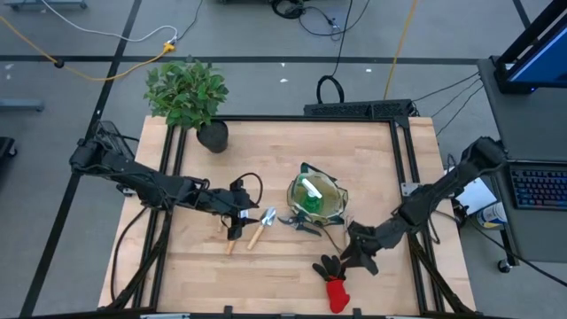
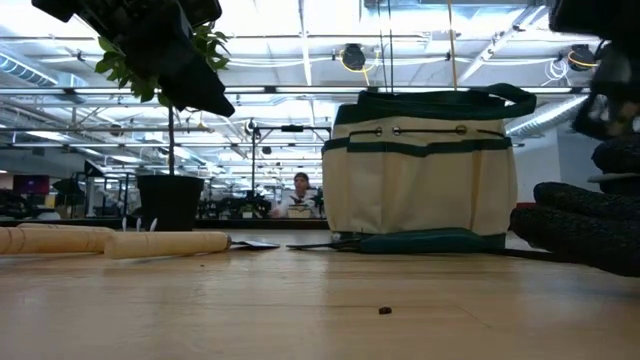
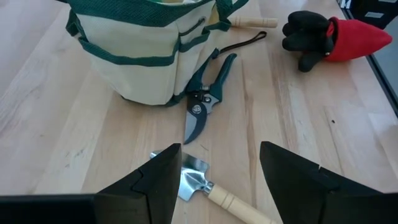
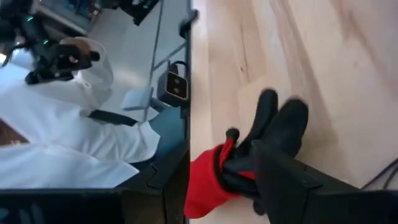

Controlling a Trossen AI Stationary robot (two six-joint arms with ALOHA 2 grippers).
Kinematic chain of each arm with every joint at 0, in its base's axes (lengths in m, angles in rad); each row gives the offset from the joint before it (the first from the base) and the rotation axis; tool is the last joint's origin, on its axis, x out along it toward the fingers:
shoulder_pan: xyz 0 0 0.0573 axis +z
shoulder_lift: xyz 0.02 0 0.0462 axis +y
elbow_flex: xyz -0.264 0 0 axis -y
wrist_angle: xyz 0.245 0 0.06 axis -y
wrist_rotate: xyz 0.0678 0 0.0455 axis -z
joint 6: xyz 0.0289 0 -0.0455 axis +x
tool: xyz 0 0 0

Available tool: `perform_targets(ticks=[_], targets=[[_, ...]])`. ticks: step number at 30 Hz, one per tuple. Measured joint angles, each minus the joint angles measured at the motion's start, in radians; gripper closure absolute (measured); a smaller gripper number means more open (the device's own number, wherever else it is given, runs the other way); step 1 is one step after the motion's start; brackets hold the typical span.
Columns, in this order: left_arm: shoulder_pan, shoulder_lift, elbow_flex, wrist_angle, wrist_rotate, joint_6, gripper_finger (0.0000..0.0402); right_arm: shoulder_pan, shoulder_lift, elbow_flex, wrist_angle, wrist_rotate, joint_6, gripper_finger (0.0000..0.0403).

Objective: Pick & Place Garden tools in Gardening bag
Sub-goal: Put the gloves into the gardening bag

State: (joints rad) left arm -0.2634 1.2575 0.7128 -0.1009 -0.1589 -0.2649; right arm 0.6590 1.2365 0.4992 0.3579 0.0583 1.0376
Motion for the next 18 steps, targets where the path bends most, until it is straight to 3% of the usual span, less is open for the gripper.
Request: perform_targets(ticks=[5,18], targets=[[0.0,0.0,0.0,0.0,0.0,0.0,0.0176,0.026,0.105,0.0,0.077,-0.007,0.126,0.0243],[0.0,0.0,0.0,-0.001,-0.001,0.02,0.0176,0.015,0.217,0.0,0.145,0.018,0.132,0.0243]])
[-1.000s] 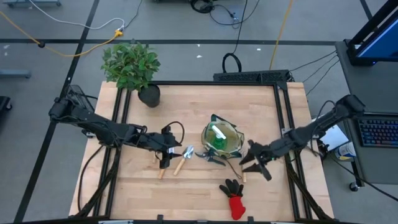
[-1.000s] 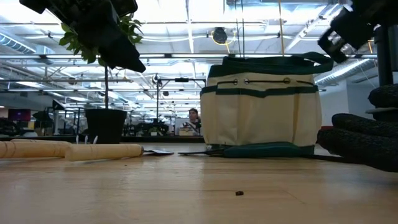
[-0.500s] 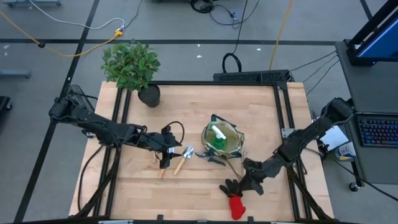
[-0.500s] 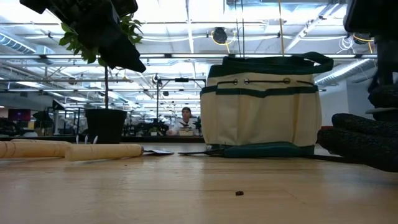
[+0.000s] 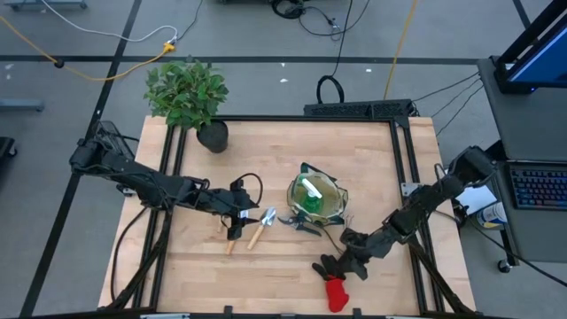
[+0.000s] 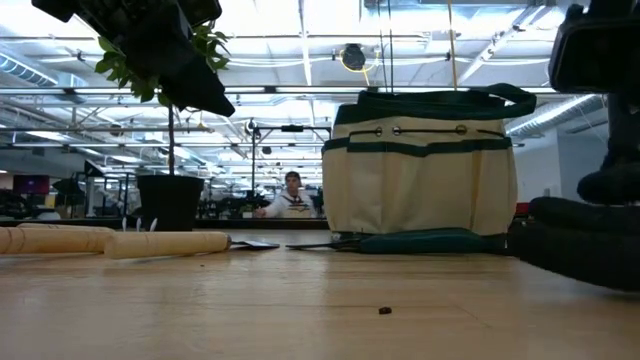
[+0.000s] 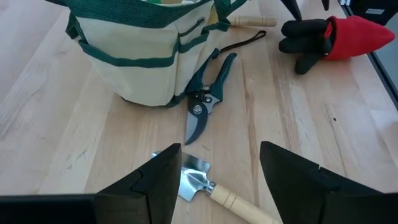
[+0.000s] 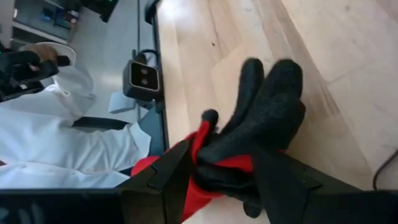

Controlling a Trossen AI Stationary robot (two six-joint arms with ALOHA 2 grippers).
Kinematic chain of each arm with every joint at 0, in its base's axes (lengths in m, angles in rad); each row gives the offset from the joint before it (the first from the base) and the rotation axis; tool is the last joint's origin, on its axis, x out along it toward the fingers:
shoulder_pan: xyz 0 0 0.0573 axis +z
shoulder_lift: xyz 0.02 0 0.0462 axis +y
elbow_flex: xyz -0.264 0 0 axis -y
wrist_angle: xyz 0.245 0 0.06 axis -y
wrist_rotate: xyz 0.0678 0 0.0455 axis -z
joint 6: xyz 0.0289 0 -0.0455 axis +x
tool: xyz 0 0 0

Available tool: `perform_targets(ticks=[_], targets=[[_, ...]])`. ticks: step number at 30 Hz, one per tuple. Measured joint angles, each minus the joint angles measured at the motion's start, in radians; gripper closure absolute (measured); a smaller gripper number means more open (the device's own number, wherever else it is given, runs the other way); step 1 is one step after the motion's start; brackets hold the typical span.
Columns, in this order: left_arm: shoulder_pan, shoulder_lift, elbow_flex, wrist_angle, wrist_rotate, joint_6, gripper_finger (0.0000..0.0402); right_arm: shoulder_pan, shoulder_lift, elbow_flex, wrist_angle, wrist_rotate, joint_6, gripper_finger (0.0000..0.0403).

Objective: Pick & Place Garden tools in Gardening bag
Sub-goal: Put the gloves into the gardening bag

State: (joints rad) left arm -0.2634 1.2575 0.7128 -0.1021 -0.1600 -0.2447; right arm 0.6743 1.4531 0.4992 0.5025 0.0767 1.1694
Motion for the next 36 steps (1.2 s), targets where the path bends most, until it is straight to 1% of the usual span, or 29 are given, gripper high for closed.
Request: perform_targets(ticks=[2,7,10,12,16,18,21,25,32,36], targets=[[0.0,0.0,0.0,0.0,0.0,0.0,0.0176,0.002,-0.001,0.0,-0.002,-0.003,0.015,0.0243],[0.0,0.0,0.0,-0.001,0.0,0.001,0.0176,0.002,-0.043,0.0,-0.062,-0.106,0.095,0.0243],[0.0,0.0,0.0,-0.001,0.0,0.001,0.0176,0.002,-0.078,0.0,-0.107,-0.107,0.126,0.0243],[0.0,0.0,0.0,-0.001,0.0,0.002,0.0176,0.002,-0.099,0.0,-0.13,-0.093,0.129,0.0243],[0.0,0.0,0.0,-0.002,0.0,0.002,0.0176,0.002,-0.104,0.0,-0.159,0.019,0.123,0.0243],[0.0,0.0,0.0,-0.002,0.001,0.003,0.0176,0.001,-0.094,0.0,-0.149,0.057,0.104,0.0243],[0.0,0.0,0.0,-0.001,0.002,0.003,0.0176,0.002,-0.069,-0.001,-0.156,0.052,0.105,0.0243],[0.0,0.0,0.0,-0.001,0.002,0.004,0.0176,0.002,-0.031,0.0,-0.123,0.057,0.117,0.0243],[0.0,0.0,0.0,-0.001,0.002,0.015,0.0176,0.0,0.051,0.0,0.092,0.059,0.038,0.0243],[0.0,0.0,0.0,-0.001,0.002,0.014,0.0176,0.0,0.079,0.0,0.111,0.057,0.014,0.0243]])
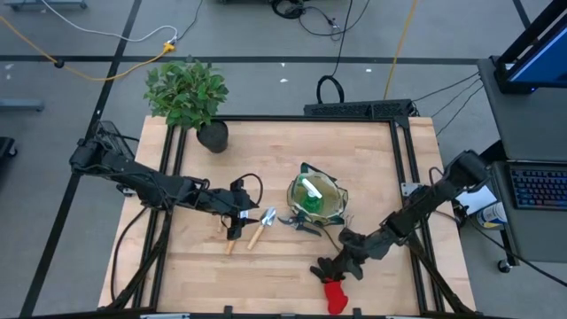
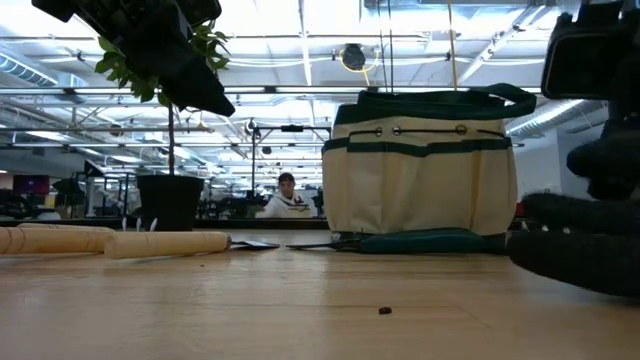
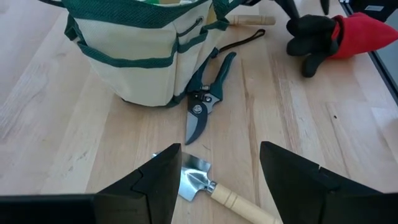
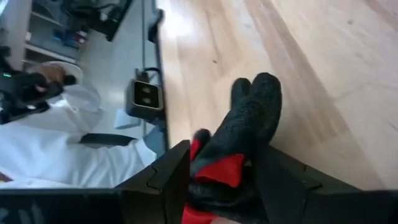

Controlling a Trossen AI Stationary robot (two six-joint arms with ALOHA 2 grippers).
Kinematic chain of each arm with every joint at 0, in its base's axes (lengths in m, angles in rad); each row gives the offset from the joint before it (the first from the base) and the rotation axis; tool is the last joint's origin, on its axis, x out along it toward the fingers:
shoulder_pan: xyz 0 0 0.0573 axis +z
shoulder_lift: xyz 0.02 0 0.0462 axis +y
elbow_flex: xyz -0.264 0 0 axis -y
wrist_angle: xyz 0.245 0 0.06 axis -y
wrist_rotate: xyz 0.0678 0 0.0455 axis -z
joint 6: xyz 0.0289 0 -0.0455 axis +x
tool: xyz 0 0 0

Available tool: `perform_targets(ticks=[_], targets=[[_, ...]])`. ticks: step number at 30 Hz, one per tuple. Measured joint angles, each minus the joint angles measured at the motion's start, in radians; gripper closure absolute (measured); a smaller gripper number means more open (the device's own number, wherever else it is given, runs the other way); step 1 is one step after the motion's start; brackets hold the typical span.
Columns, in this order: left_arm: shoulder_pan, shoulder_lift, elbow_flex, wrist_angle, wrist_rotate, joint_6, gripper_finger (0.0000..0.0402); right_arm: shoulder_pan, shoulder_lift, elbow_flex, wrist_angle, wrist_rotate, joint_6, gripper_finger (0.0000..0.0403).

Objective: Pick & Place Garden tools in Gardening bag
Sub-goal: Put the gloves into the gardening bag

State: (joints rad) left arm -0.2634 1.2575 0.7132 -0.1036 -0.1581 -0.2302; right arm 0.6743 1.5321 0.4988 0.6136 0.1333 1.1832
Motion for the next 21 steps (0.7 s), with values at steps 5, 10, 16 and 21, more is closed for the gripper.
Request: perform_targets(ticks=[5,10,16,21], targets=[[0.0,0.0,0.0,0.0,0.0,0.0,0.0176,-0.005,0.016,0.0,0.001,0.016,-0.057,0.0263],[0.0,0.0,0.0,0.0,0.0,0.0,0.0176,-0.021,0.017,0.0,0.035,0.053,-0.155,0.0329],[0.0,0.0,0.0,-0.002,0.0,-0.001,0.0176,-0.033,0.017,0.0,0.23,0.051,-0.294,0.0395],[0.0,0.0,0.0,-0.004,0.0,-0.001,0.0176,-0.045,-0.011,0.0,0.566,0.053,-0.51,0.04]])
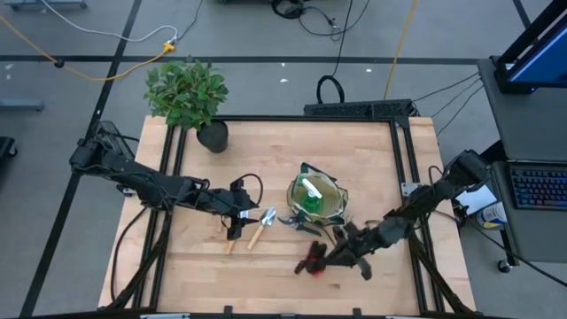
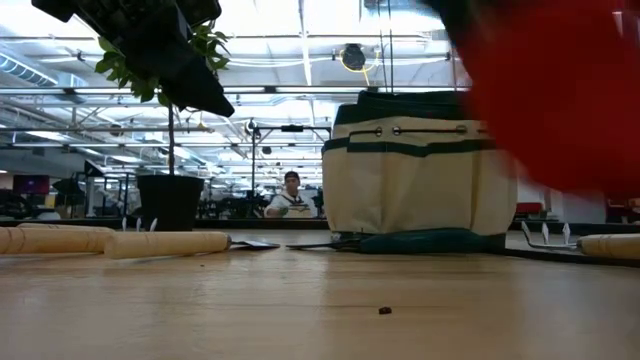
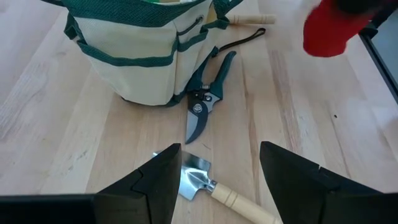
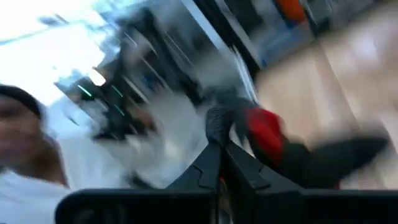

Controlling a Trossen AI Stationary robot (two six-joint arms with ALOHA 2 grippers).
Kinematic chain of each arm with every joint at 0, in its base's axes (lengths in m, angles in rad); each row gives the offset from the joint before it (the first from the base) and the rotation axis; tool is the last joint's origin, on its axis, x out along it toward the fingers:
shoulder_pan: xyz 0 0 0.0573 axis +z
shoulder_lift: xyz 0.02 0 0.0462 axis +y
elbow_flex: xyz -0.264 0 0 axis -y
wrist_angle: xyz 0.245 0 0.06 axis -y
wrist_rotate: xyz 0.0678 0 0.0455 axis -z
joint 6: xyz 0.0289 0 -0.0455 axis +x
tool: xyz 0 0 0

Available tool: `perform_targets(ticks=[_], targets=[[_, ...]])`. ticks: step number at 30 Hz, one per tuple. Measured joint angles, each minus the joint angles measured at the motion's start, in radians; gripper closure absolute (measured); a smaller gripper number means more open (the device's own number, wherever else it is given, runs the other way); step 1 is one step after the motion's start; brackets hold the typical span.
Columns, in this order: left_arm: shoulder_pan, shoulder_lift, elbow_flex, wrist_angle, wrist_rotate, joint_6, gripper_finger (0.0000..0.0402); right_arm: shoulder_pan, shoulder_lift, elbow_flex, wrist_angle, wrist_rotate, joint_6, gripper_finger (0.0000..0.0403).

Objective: Pick & Place Garden tools in Gardening bag
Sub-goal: Put the gloves into the gardening bag

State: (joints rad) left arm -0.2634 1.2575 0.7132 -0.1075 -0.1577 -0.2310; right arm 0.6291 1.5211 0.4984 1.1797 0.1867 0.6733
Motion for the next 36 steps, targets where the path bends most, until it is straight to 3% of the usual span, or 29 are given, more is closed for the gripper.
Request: perform_targets(ticks=[4,9,18,21,26,32,36], targets=[[0.0,0.0,0.0,-0.001,0.0,0.0,0.0176,-0.024,-0.093,0.0,0.032,0.001,-0.177,0.04],[0.0,0.0,0.0,-0.001,0.0,0.0,0.0176,-0.059,-0.274,0.0,-0.133,0.011,-0.449,0.0401],[0.0,0.0,0.0,0.005,0.0,-0.002,0.0176,-0.148,-0.513,0.0,-0.31,0.24,-0.814,0.0402],[0.0,0.0,0.0,0.007,0.0,-0.003,0.0176,-0.193,-0.535,0.0,-0.386,0.319,-0.867,0.0402],[0.0,0.0,0.0,0.007,-0.001,-0.014,0.0176,-0.245,-0.535,0.0,-0.482,0.317,-0.853,0.0402],[0.0,0.0,0.0,0.007,-0.001,-0.013,0.0176,-0.249,-0.594,0.0,-0.477,0.397,-0.966,0.0403],[0.0,0.0,0.0,0.005,-0.001,-0.013,0.0176,-0.248,-0.634,0.0,-0.591,0.449,-0.951,0.0403]])
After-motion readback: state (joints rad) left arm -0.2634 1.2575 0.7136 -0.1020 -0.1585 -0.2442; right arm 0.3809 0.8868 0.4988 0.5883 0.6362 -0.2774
